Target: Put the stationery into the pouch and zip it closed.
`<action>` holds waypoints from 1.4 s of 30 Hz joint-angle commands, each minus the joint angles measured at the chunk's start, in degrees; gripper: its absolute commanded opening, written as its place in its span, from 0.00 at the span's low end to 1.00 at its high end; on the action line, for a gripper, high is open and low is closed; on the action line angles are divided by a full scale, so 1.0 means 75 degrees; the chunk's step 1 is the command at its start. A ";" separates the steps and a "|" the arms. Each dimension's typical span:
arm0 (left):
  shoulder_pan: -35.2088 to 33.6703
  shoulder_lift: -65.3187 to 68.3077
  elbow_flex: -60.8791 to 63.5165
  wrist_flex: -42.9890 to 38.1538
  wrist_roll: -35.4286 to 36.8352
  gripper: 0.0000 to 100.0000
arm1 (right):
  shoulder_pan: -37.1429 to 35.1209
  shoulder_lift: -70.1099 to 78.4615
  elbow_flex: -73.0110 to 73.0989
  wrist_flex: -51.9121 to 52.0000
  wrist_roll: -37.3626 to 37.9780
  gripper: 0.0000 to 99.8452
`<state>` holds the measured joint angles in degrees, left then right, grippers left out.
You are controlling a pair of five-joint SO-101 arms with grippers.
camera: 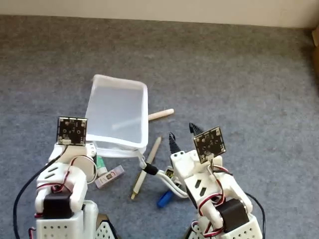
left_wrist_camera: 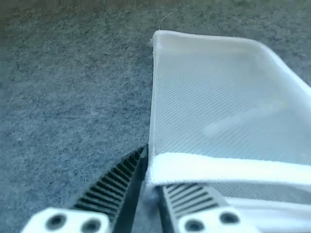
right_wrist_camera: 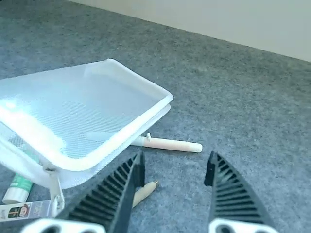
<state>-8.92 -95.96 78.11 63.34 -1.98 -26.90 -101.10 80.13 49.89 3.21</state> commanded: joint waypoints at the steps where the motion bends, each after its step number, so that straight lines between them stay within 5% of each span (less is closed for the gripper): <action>1: -0.0158 -0.0006 -0.1530 0.0387 -0.0012 0.01 | 0.0100 0.0006 0.0076 -0.0369 -0.0012 0.19; 11: -0.0147 0.0428 -0.3335 0.0774 -0.0246 0.01 | 0.0498 0.0018 0.0416 -0.0932 0.0000 0.19; 26: -0.0158 0.5421 -0.8762 0.3575 0.0258 0.01 | 0.0510 0.0018 0.0381 -0.0862 0.0000 0.19; 42: -0.0604 1.0157 -1.3790 0.4947 0.1758 0.01 | 0.0510 0.0029 -0.0311 -0.0135 0.0481 0.19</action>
<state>-12.88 -27.12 -14.81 98.59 7.87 -23.82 -100.84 81.27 48.84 5.93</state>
